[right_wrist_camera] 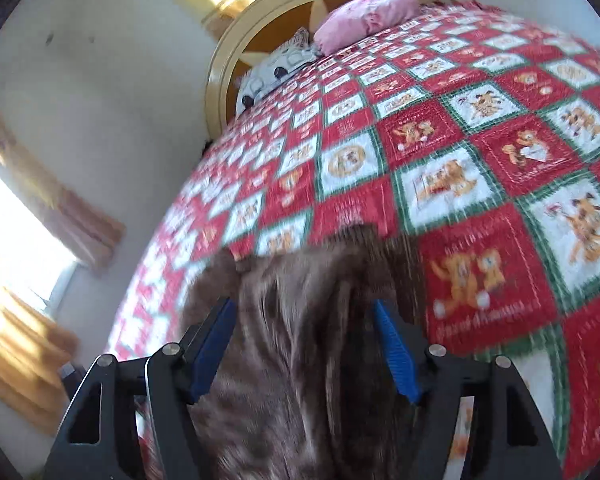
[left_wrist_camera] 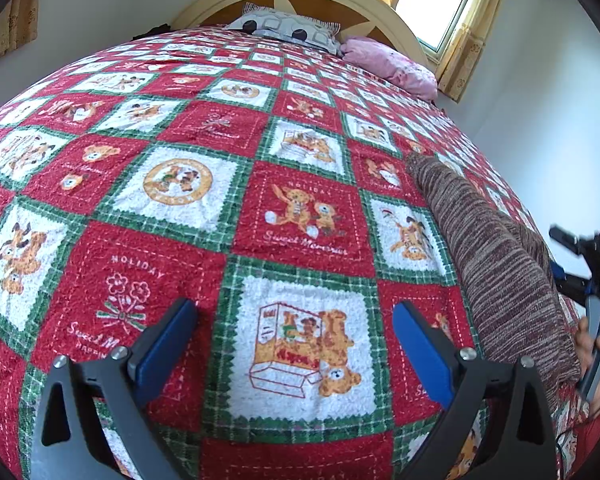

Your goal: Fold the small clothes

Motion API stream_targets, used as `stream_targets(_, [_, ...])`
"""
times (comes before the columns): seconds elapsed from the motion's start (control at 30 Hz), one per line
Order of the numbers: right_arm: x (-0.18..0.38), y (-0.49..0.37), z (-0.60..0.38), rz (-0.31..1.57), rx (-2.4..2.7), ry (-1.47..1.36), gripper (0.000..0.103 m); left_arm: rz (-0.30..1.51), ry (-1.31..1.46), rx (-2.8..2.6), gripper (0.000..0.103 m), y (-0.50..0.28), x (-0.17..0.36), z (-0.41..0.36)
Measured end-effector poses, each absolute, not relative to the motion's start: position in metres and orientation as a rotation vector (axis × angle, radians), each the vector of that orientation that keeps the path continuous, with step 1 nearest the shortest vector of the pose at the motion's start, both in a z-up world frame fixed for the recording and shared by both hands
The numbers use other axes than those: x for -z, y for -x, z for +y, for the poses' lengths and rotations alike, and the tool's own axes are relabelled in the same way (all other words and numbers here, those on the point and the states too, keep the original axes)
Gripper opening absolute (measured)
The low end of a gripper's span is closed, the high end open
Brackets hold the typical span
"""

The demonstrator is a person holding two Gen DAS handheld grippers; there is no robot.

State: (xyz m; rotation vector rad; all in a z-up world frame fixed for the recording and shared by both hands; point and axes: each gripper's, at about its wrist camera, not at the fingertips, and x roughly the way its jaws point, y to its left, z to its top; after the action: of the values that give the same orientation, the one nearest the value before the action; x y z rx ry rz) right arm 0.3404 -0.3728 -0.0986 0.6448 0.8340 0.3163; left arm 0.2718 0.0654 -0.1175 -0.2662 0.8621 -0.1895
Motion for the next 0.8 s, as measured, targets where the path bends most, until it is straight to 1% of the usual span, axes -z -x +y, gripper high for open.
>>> stream_targets(0.17, [0.11,-0.371,-0.357,0.935,-0.307,-0.575,0.07,0.866,0.256,0.188,0.102,-0.272,0.118,0.064])
stream_targets(0.2, [0.111,-0.373,-0.35,0.947,-0.315,-0.549,0.053,0.867,0.252,0.187,0.102,-0.272,0.118,0.064])
stream_targets(0.23, [0.11,-0.374,-0.346,0.95,-0.318,-0.514,0.025,0.868,0.246,0.184,0.102,-0.272,0.118,0.063])
stream_targets(0.27, [0.109,-0.374,-0.341,0.951,-0.326,-0.475,0.02,0.87,0.24,0.181,0.102,-0.272,0.117,0.062])
stream_targets(0.33, [0.102,-0.369,-0.337,0.924,-0.338,-0.403,0.018,0.878,0.222,0.172,0.102,-0.273,0.115,0.059])
stream_targets(0.4, [0.087,-0.361,-0.334,0.861,-0.354,-0.34,0.018,0.861,0.238,0.202,0.102,-0.271,0.106,0.055])
stream_targets(0.5, [0.058,-0.35,-0.331,0.725,-0.349,-0.171,0.018,0.818,0.309,0.276,0.102,-0.27,0.089,0.045])
stream_targets(0.57, [0.062,-0.357,-0.329,0.742,-0.325,-0.11,0.018,0.796,0.305,0.32,0.102,-0.273,0.076,0.028])
stream_targets(0.67, [0.09,-0.371,-0.329,0.83,-0.317,-0.068,0.018,0.808,0.256,0.354,0.102,-0.282,0.07,-0.005])
stream_targets(0.7, [0.107,-0.376,-0.333,0.875,-0.297,-0.09,0.022,0.818,0.243,0.363,0.102,-0.283,0.071,-0.014])
stream_targets(0.73, [0.114,-0.376,-0.34,0.884,-0.288,-0.124,0.033,0.831,0.216,0.368,0.102,-0.283,0.074,-0.028])
stream_targets(0.77, [0.115,-0.375,-0.347,0.882,-0.267,-0.166,0.04,0.838,0.195,0.365,0.102,-0.282,0.077,-0.035])
stream_targets(0.8, [0.111,-0.373,-0.357,0.875,-0.223,-0.207,0.052,0.852,0.157,0.346,0.102,-0.28,0.084,-0.045])
